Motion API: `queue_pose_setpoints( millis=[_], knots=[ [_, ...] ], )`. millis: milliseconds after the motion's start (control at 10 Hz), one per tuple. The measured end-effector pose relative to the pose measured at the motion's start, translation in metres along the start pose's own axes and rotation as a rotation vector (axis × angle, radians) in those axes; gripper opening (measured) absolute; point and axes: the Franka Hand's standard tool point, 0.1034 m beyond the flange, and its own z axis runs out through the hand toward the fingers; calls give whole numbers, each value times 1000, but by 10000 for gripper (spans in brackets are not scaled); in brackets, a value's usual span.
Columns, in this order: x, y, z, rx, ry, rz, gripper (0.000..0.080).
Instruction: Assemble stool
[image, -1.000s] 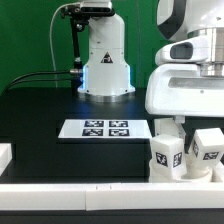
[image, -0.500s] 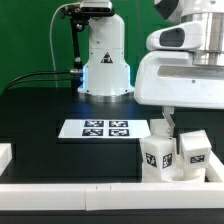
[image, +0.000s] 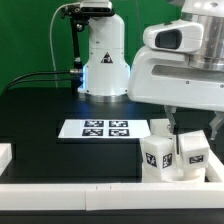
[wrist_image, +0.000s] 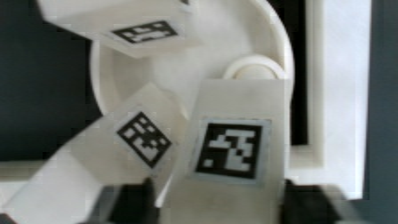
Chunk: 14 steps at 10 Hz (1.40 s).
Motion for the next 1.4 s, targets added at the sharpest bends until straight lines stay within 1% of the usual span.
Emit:
queue_pose_setpoints(
  millis=[100, 200, 300, 400, 800, 900, 1000, 1100, 1200, 1300, 1400],
  knots=[
    [0, 0, 0, 0, 1, 0, 204],
    [0, 0, 0, 0, 1, 0, 52],
    [0, 0, 0, 0, 1, 0, 16],
    [0, 0, 0, 0, 1, 0, 3],
    [0, 0, -1, 0, -2, 1, 8],
    [0, -1, -5, 3, 1, 1, 170],
    [1, 0, -9, 7, 5, 4, 170],
    [2, 2, -12, 9, 5, 8, 354],
    [4, 5, -13, 9, 1, 12, 494],
    [9, 9, -15, 8, -3, 14, 494],
    [17, 16, -18, 5, -9, -3, 599]
  ],
)
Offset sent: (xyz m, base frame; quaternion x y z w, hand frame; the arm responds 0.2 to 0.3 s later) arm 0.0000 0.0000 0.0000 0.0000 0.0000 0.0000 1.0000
